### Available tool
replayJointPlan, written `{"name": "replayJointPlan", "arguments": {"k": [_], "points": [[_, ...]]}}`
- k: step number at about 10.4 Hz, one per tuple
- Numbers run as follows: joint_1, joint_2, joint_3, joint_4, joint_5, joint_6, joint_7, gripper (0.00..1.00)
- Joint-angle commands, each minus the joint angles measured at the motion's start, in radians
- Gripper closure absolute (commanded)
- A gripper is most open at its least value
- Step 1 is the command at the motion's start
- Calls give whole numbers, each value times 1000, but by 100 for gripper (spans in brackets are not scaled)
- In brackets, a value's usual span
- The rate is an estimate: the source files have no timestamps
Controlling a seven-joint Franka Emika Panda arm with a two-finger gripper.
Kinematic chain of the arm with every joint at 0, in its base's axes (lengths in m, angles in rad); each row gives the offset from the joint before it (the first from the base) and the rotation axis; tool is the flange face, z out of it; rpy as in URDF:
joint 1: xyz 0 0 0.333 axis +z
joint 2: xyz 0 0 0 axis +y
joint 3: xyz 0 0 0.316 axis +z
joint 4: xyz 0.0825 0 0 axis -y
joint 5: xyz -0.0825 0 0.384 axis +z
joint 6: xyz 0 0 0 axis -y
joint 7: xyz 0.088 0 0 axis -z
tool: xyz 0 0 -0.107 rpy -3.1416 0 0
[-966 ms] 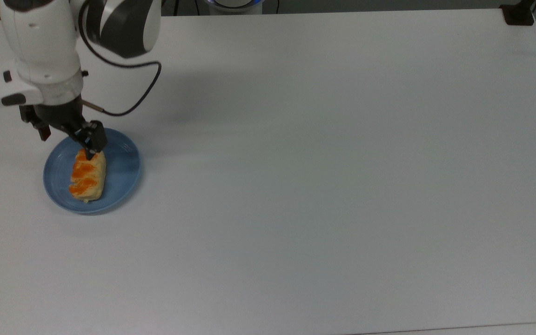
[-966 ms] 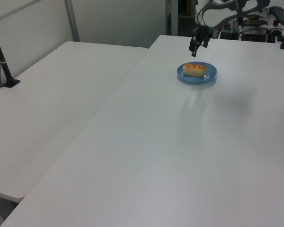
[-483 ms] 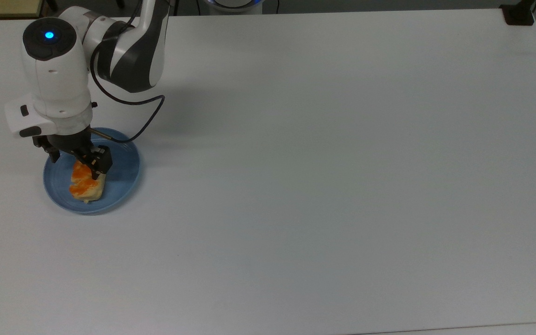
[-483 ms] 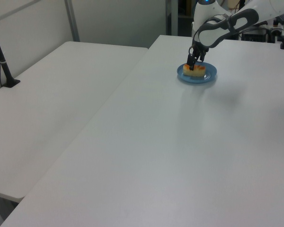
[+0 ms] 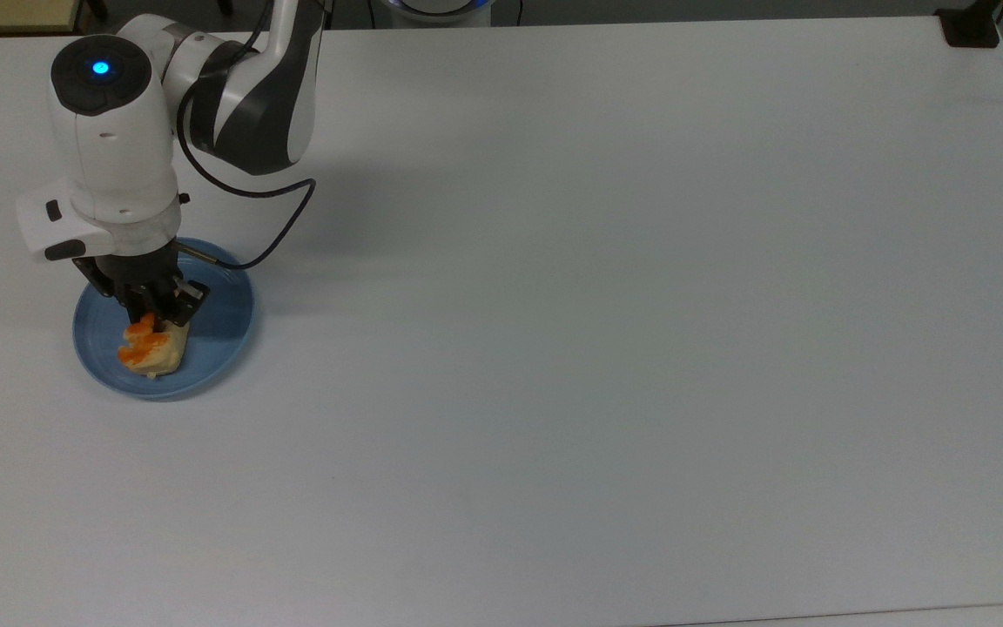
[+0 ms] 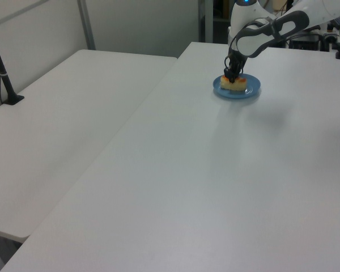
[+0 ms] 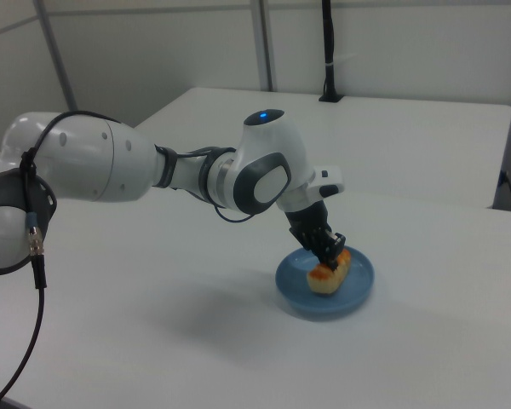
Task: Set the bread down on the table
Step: 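Lower the gripper around the bread and close it, then lift the bread off the plate and carry it across the table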
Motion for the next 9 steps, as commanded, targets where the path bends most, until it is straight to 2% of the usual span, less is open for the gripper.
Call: {"name": "replayJointPlan", "arguments": {"k": [1, 3, 5, 7, 9], "points": [[9, -15, -2, -6, 47, 9, -24, 100], [13, -70, -2, -6, 55, -15, -25, 100], [73, -174, -2, -4, 61, -128, -24, 100], [223, -246, -17, -9, 102, -269, -6, 100], [387, -303, -8, -50, 104, -383, 65, 100]]}}
